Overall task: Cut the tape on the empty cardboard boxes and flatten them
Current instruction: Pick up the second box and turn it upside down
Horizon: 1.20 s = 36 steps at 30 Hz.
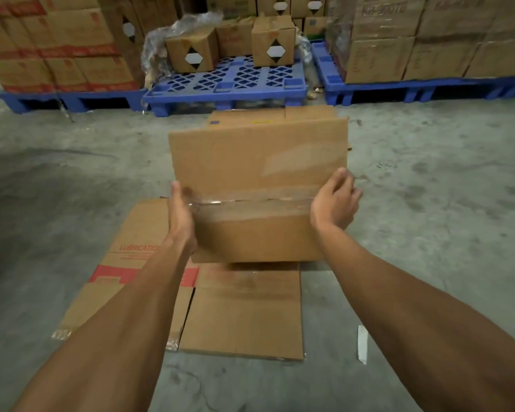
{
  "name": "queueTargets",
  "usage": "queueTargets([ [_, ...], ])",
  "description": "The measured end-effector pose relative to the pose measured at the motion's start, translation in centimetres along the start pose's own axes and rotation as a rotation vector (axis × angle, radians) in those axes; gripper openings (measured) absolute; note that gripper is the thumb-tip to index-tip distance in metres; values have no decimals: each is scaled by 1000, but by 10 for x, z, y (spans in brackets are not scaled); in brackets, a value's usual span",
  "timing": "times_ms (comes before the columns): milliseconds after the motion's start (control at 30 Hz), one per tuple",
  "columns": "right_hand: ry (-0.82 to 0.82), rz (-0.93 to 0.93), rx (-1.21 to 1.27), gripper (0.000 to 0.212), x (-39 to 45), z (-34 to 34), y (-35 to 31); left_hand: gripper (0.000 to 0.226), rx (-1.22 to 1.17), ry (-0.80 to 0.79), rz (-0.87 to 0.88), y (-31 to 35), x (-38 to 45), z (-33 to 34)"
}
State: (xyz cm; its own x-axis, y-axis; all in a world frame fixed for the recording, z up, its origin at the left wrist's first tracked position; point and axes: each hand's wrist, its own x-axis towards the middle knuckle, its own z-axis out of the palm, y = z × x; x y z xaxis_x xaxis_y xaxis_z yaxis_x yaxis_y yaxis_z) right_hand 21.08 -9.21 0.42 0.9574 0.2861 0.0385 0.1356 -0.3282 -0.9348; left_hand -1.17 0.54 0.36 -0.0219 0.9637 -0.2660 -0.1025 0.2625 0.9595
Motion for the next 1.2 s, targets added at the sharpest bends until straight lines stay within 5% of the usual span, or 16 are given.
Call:
queueTargets([
  [133, 123, -100, -242, 52, 37, -16, -60, 73, 411, -20, 207, 49, 1, 39],
  [400, -173, -108, -596, 65, 73, -52, -64, 80, 912, -19, 203, 88, -10, 76],
  [500, -293, -130, -684, 66, 65, -48, -42, 89, 917, -48, 95, 74, -3, 65],
  [667, -327, -159, -640, 65, 67, -46, -40, 52, 842, -110, 54, 74, 4, 57],
  [800, -273, -157, -645, 57, 75, -39, -29, 86, 877, -69, 95, 69, 3, 64],
  [1033, -324, -74, -825, 52, 82, -33, 23, 83, 901, -222, -52, -41, -15, 83],
  [1200, -394, -135, -823, 59, 94, -57, 69, 55, 1064, -254, 159, -58, -1, 102],
])
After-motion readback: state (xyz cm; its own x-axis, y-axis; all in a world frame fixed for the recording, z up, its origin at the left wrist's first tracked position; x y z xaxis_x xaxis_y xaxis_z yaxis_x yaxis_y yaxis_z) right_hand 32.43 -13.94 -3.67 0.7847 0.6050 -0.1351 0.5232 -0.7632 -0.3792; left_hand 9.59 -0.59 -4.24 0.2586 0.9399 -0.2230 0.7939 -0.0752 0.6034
